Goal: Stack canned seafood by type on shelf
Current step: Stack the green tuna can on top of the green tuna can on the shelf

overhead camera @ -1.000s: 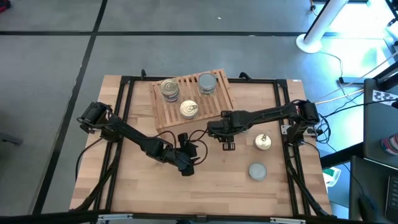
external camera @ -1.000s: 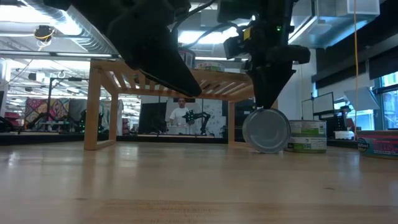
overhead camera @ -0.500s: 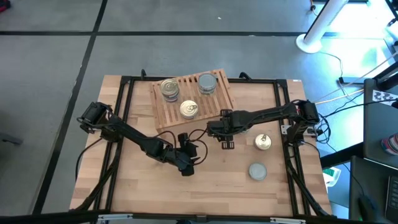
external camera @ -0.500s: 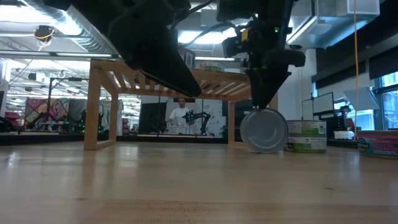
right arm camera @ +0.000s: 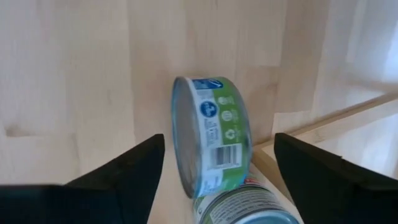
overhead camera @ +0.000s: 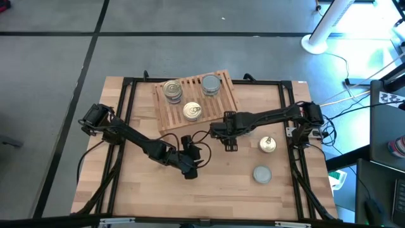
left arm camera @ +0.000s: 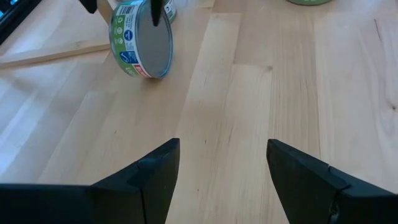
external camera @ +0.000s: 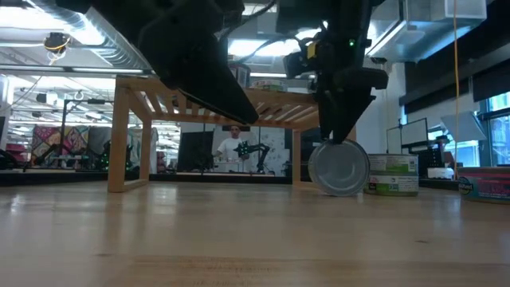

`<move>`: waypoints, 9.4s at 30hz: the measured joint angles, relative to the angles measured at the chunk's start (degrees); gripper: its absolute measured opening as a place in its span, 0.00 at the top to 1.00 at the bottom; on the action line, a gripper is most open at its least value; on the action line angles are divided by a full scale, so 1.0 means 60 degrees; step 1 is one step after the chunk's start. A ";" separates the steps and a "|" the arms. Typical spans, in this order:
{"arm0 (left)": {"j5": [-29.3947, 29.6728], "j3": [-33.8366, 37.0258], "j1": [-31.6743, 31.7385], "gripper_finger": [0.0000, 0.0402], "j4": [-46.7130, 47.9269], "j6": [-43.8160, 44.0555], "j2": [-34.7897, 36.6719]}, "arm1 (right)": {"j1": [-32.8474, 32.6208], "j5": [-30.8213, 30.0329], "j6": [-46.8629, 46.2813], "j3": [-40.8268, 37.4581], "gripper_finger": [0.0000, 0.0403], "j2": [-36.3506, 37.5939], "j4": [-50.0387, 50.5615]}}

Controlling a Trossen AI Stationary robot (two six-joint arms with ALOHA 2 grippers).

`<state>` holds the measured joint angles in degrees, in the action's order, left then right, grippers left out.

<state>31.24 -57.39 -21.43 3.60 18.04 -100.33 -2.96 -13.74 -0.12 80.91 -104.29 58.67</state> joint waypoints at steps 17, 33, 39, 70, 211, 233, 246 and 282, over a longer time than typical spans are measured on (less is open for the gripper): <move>0.0000 0.0000 0.0000 0.41 0.0011 -0.0003 0.0004 | 0.0673 0.1005 0.0098 0.0021 0.28 -0.0110 0.0115; 0.0000 0.0000 -0.0004 0.41 0.0026 -0.0003 0.0004 | 0.0333 0.1045 0.0098 0.0014 0.28 -0.0136 0.0237; 0.0004 0.0001 -0.0004 0.41 0.0029 0.0002 0.0004 | 0.0156 0.0963 0.0135 -0.0004 0.28 -0.0161 0.0216; 0.0001 0.0000 -0.0004 0.41 0.0022 0.0000 0.0007 | 0.0189 0.0466 0.0324 -0.0012 0.28 -0.0165 0.0237; 0.1440 0.0000 0.1135 0.41 0.0103 -0.4737 0.4312 | 0.6608 0.7046 -0.1224 0.8866 0.64 -0.1336 0.1695; -0.0651 0.0000 0.5689 0.41 -0.3046 -0.5271 0.4313 | 0.7036 0.8829 -0.2233 0.8859 0.65 -0.2219 0.1435; -0.2458 -0.0016 0.6754 0.41 -0.5334 -0.5784 0.2915 | 0.7063 0.8827 -0.2126 0.8859 0.65 -0.2235 0.1804; -0.2433 -0.0546 0.7420 0.41 -0.3224 -0.6072 0.2375 | 0.7431 0.9430 -0.1665 0.8862 0.52 -0.2926 0.1731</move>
<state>16.64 -60.66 23.09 -15.75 -18.39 -86.08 41.63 42.84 -10.11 134.08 -121.84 69.06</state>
